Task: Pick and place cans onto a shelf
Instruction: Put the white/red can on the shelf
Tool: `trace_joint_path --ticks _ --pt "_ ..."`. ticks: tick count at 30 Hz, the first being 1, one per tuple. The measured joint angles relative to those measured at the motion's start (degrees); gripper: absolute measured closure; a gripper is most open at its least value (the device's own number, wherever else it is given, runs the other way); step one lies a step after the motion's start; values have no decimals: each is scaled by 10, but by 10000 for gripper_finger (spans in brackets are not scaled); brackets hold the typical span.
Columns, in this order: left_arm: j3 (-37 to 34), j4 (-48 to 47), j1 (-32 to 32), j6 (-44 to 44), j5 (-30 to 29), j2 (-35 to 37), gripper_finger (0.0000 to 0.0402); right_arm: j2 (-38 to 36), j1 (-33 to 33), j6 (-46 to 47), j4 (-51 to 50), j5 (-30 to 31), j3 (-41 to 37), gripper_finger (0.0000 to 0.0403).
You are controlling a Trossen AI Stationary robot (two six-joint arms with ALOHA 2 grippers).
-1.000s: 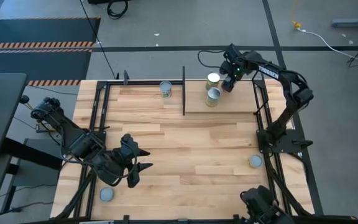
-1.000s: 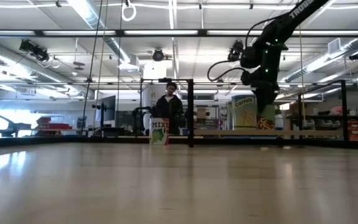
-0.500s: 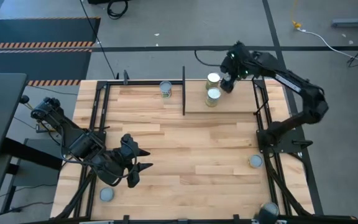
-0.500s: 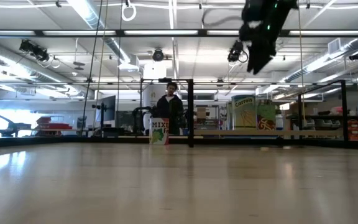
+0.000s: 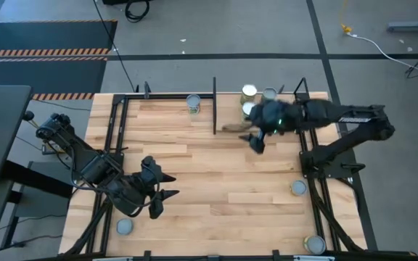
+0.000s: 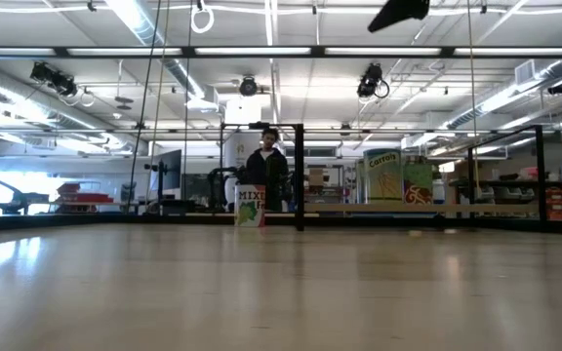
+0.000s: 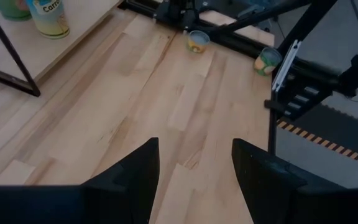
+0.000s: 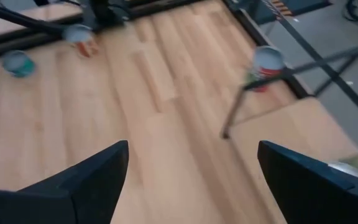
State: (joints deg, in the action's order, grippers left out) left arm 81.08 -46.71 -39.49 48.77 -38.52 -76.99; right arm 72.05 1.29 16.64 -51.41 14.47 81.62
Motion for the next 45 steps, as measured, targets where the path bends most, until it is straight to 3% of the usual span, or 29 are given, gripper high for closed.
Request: trace_joint_path --ticks 6,13,18,25,28,35,39,45 --pt "0 67 6 33 -4 0 196 58 74 44 51 9 21 41" --pt "0 128 41 -20 -63 1 196 113 110 3 46 13 110 41" --pt "6 133 142 -73 10 5 196 100 104 -67 46 15 146 41" --pt "7 135 358 -173 139 6 187 32 57 -143 20 26 148 41" --pt "7 135 431 -228 202 5 168 5 30 -173 -19 25 148 41" --pt "8 125 560 -370 282 -1 112 -61 -21 -186 -160 25 148 41" --pt "8 79 618 -436 292 -29 121 -102 -38 -167 -183 25 148 41" --pt "8 34 676 -529 332 -96 167 -158 -41 -104 -185 24 95 41"
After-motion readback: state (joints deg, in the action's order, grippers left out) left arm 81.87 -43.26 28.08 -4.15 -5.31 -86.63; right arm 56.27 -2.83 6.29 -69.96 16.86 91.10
